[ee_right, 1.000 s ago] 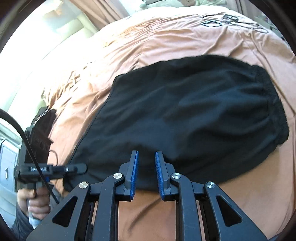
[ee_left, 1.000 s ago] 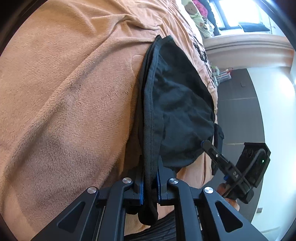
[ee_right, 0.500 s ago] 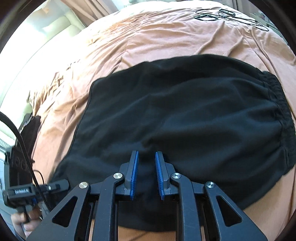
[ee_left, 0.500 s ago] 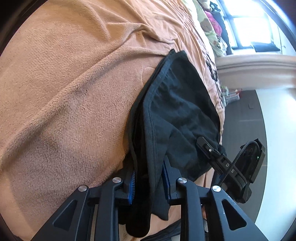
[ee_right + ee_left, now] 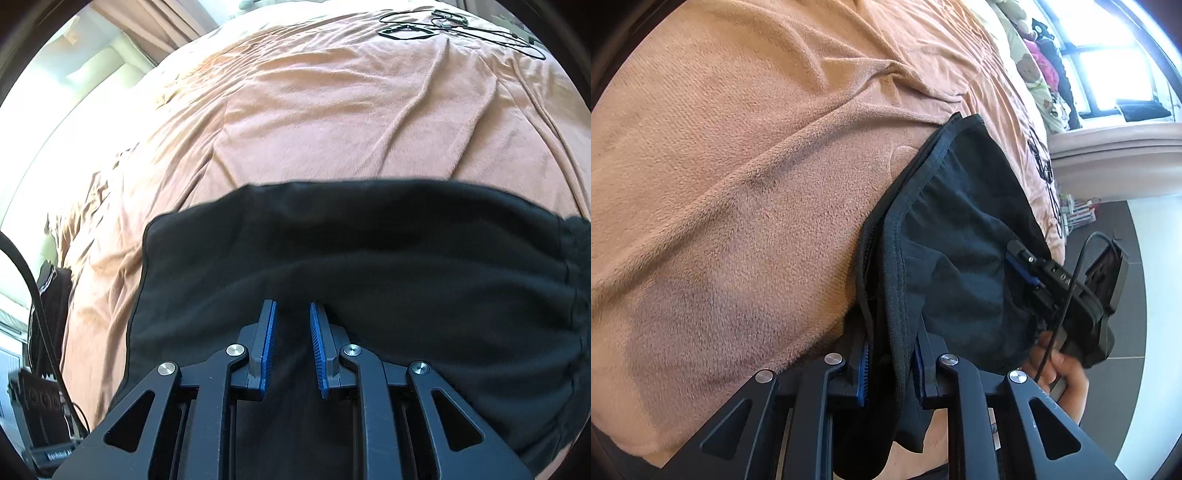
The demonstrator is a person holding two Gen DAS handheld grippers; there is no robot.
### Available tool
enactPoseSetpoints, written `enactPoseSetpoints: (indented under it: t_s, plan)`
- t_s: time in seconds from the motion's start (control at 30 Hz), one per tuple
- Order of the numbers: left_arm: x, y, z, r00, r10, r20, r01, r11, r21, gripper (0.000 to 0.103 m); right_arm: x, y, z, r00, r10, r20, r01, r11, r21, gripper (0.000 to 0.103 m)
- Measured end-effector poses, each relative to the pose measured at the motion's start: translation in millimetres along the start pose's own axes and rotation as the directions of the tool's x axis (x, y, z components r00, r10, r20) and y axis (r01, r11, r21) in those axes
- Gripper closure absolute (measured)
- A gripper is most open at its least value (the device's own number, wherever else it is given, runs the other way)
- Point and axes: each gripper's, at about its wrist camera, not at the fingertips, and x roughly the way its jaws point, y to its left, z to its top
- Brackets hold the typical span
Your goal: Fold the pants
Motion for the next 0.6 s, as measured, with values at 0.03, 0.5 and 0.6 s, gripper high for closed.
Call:
enactPoseSetpoints:
  t_s: [0.03,0.5,0.6]
  plan:
    - [1,-1,-1,1.000,0.007,0.002,-0.007,1.000,0.000,0.083,2,-1,3,1.000,-0.002,0.000,0.002,1.000,0.004,0.087]
    - [3,-3,0,1.000,0.026,0.002,-0.026,1.000,0.002,0.084,34,-14,59,0.999,-0.042,-0.015,0.043,0.996,0.076,0.090]
    - [5,-5,3,1.000,0.026,-0.003,-0.026,1.000,0.013,0.084,41,-11,63,0.999,-0.044,-0.023,0.046,0.995,0.084,0.090]
